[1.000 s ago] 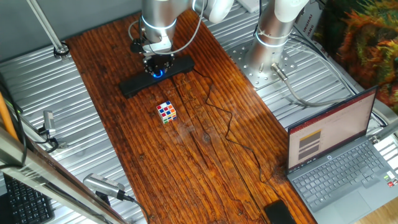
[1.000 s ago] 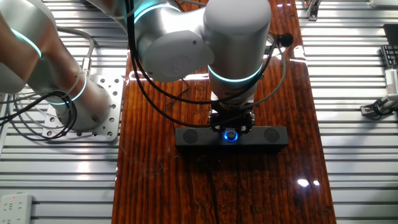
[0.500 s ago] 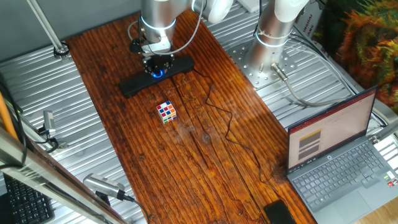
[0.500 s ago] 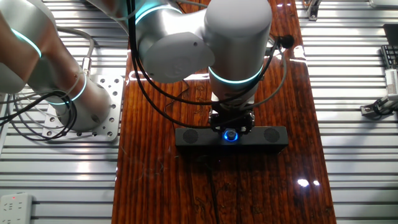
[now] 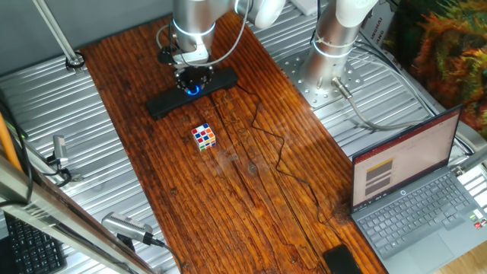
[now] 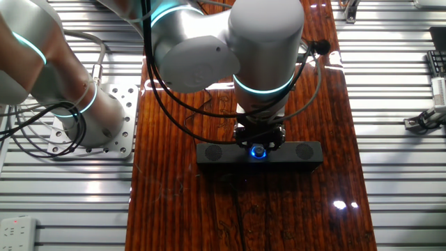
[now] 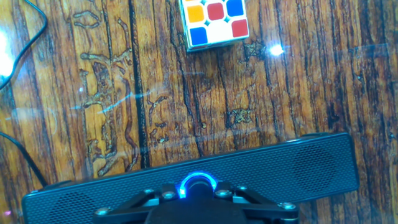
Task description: Turn the knob to increase the volume of the speaker
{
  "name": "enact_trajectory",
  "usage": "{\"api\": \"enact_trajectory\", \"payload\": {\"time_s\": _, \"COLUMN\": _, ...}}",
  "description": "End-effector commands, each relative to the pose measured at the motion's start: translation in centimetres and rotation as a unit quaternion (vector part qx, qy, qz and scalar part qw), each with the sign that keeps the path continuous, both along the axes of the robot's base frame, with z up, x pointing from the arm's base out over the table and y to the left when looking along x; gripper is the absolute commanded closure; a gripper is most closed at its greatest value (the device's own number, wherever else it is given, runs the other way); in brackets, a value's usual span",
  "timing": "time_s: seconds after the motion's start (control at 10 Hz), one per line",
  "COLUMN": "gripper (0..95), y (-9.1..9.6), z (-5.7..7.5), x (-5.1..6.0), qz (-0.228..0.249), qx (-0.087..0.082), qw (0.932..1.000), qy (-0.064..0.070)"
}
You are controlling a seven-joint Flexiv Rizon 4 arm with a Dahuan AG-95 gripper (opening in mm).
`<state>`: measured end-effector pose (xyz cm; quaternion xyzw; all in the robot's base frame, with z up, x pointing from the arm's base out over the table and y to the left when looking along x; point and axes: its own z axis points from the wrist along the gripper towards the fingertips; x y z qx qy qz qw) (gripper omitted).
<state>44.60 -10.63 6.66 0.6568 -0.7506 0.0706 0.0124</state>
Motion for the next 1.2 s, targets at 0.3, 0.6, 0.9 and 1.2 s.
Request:
{"api": "enact_trajectory", "payload": {"time_s": 0.3, "gripper": 76.0, "y": -0.03, "z": -0.01, "x": -0.05, "qz": 0.001, "qx": -0.002, "qw": 0.9999, "qy": -0.01}}
{"api": "enact_trajectory", "payload": {"time_s": 0.6, "gripper": 95.0, "y": -0.03, "z": -0.01, "x": -0.05, "qz": -0.012, "qx": 0.012, "qw": 0.9998, "qy": -0.01}}
{"api": "enact_trajectory", "payload": {"time_s": 0.9, "gripper": 95.0, "y": -0.03, "z": -0.02, "x": -0.05, "qz": -0.029, "qx": 0.004, "qw": 0.9994, "qy": -0.019}}
{"api": "enact_trajectory", "payload": {"time_s": 1.2, "gripper": 95.0, "y": -0.08, "z": 0.01, "x": -0.09, "qz": -0.05, "qx": 0.003, "qw": 0.9987, "qy": -0.013}}
